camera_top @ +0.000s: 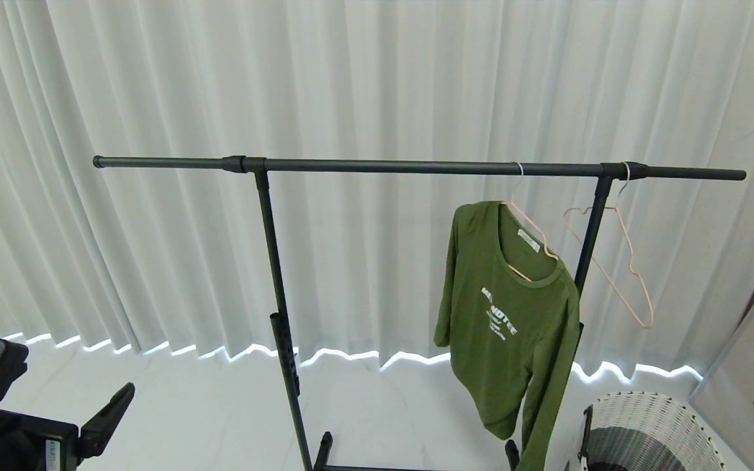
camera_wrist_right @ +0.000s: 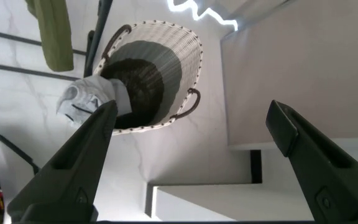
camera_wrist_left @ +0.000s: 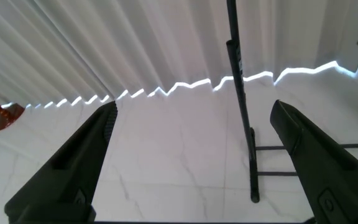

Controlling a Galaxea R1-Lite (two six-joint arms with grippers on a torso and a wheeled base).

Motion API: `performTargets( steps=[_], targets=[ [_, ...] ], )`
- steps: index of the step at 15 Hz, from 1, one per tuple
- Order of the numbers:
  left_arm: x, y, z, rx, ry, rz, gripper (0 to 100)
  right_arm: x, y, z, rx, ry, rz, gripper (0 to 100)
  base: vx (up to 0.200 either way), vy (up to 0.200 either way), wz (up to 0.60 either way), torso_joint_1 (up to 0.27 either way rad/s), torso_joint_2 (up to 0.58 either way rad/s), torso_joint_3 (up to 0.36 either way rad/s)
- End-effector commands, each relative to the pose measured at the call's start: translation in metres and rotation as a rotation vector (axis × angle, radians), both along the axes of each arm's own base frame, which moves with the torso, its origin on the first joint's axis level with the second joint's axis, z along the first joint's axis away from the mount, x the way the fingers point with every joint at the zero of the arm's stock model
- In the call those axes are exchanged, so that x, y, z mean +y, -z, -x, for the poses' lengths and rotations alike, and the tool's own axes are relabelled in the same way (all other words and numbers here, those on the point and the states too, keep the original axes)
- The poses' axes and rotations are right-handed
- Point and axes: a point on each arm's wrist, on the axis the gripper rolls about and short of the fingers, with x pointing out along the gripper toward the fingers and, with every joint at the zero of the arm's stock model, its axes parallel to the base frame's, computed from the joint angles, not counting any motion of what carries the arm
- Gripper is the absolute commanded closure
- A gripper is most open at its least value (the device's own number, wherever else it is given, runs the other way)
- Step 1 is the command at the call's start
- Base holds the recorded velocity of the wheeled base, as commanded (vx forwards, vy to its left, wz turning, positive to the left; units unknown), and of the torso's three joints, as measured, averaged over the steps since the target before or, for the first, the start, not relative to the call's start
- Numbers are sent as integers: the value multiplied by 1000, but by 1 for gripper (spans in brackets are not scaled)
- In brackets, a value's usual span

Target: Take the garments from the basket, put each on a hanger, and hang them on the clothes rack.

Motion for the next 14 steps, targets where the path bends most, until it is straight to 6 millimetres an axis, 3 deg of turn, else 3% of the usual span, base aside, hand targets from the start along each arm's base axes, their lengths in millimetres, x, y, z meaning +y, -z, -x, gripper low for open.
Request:
performTargets(
  steps=[1, 14],
  targets=[
    [0, 1, 0, 5, -1, 0, 0, 0, 2, 0, 8, 0, 1, 0, 0, 0, 0, 0, 0, 0],
    [-1, 7, 3, 22, 37, 5, 0, -1, 3, 1, 10, 15, 19, 0, 0, 0, 0, -184, 445, 250]
  ],
)
